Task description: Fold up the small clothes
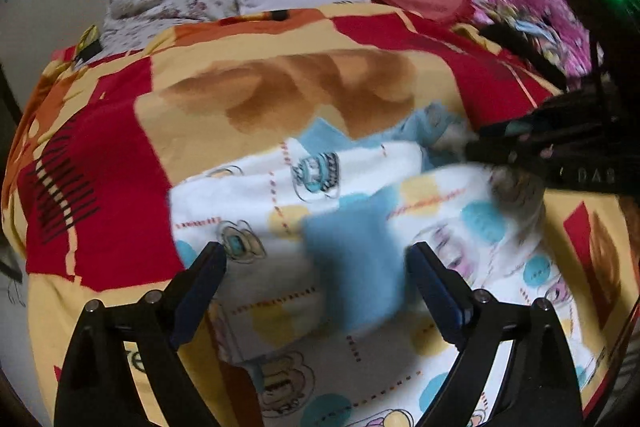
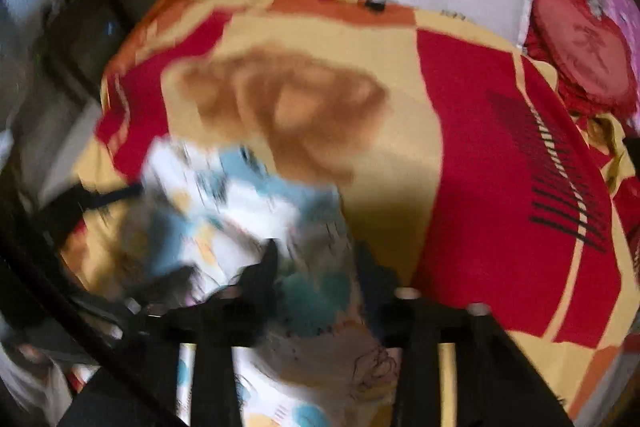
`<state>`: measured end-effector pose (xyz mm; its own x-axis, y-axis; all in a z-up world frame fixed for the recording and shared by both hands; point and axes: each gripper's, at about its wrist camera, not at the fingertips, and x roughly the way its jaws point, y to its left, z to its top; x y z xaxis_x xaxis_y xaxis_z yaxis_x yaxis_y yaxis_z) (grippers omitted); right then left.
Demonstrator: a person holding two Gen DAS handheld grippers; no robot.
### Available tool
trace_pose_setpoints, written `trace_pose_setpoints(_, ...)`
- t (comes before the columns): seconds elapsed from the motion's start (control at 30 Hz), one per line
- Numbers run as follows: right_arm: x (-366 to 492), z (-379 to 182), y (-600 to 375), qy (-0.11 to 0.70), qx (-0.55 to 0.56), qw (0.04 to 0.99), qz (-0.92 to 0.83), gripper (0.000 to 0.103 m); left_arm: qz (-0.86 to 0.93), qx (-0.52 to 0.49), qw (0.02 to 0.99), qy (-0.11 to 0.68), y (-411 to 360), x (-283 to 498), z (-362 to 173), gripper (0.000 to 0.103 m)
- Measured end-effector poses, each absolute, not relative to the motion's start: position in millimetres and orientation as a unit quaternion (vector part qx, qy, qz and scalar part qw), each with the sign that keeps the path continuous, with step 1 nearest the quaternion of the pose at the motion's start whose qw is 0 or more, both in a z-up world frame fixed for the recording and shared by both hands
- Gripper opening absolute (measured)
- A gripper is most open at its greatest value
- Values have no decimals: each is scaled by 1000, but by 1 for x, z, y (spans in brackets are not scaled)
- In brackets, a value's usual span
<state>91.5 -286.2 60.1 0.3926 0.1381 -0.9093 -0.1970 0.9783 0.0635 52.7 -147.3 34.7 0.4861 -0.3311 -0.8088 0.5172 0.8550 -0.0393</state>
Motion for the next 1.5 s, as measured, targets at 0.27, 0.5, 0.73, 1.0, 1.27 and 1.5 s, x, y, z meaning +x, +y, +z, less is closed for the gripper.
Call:
trace_pose_setpoints(0.27,56,72,-341,500,9,864,64,22,-253,102,851,450,-151,52,28,92)
trace_pose_setpoints(0.5,47,60,-388,487,125,861,72,25,-284,64,848,443,-154,51,46,92)
trace_pose_setpoints(0.73,16,88,-390,428,164,883,101,39,-293,81,844,442,-183,57,43,93)
trace_pose_setpoints(1.0,1,85,-398,427,178,880,105,40,-334,83,827,445,-209,57,36,38)
trace_pose_setpoints(1.27,-1,94,-399,413,190,884,110,45,-359,88,837,403,-201,21,72,9)
trace_pose_setpoints(1.5,5,114,-377,403,163,893,119,50,-410,77,821,390,-175,-42,96,9)
